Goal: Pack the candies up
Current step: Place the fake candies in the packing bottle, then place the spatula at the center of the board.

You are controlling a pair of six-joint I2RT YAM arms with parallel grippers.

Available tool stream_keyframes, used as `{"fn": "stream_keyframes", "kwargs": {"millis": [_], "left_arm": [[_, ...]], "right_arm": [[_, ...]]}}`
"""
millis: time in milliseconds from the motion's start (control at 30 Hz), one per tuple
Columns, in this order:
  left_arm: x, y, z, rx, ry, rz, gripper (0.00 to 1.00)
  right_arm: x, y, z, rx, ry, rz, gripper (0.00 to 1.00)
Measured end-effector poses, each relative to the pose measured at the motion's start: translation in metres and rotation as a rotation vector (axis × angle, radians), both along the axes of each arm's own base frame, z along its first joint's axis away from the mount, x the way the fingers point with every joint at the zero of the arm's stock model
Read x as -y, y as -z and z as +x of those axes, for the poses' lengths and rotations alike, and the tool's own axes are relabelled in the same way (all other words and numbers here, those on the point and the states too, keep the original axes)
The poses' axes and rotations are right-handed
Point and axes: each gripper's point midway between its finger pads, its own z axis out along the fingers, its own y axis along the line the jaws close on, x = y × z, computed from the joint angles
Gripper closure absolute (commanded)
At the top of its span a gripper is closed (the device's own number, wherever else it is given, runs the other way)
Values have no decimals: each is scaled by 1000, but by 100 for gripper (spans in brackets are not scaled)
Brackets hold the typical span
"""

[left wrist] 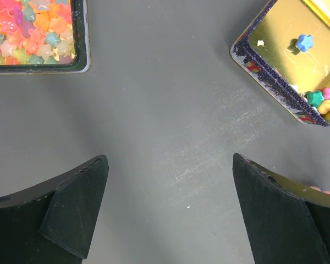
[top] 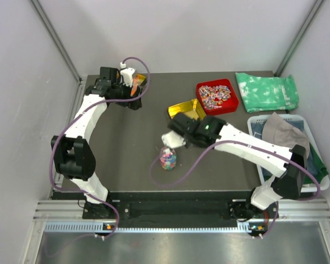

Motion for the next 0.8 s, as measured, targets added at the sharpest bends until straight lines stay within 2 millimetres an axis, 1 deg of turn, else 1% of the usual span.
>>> {"fn": "stream_keyframes", "kwargs": {"millis": [33, 100, 167, 200, 267, 333, 367, 500, 567, 600, 667, 800], "left_arm": [[0, 0, 0, 0, 1, -1, 1], [0, 0, 0, 0, 2, -2, 1], [1, 0, 0, 0, 3, -2, 1], [1, 0, 0, 0, 3, -2, 1], [1, 0, 0, 1, 2, -3, 1], [1, -1, 1, 3, 3, -4, 1], [1, -1, 1, 5, 5, -7, 1], [0, 3, 5, -4, 3, -14, 1], [-1, 8, 8, -15, 0, -16, 1], [-1, 11, 10, -21, -2, -15, 1], [-2, 16, 11, -33, -4, -15, 1], [-3, 18, 11, -39, -5, -17, 1]], "right_arm": [[5, -4, 7, -3, 28, 25, 100], [15, -21, 31, -1, 125, 153, 100], [35, -26, 53, 12, 219, 219, 100], [43, -26, 64, 15, 258, 261, 100], [55, -18, 82, 10, 325, 304, 100], [59, -4, 99, -10, 376, 341, 100], [58, 8, 108, -26, 398, 355, 100], [43, 64, 137, -122, 470, 386, 100], [35, 90, 149, -156, 494, 398, 100], [32, 99, 151, -172, 501, 400, 100], [25, 116, 154, -209, 520, 407, 100], [17, 129, 159, -225, 538, 433, 100]]}}
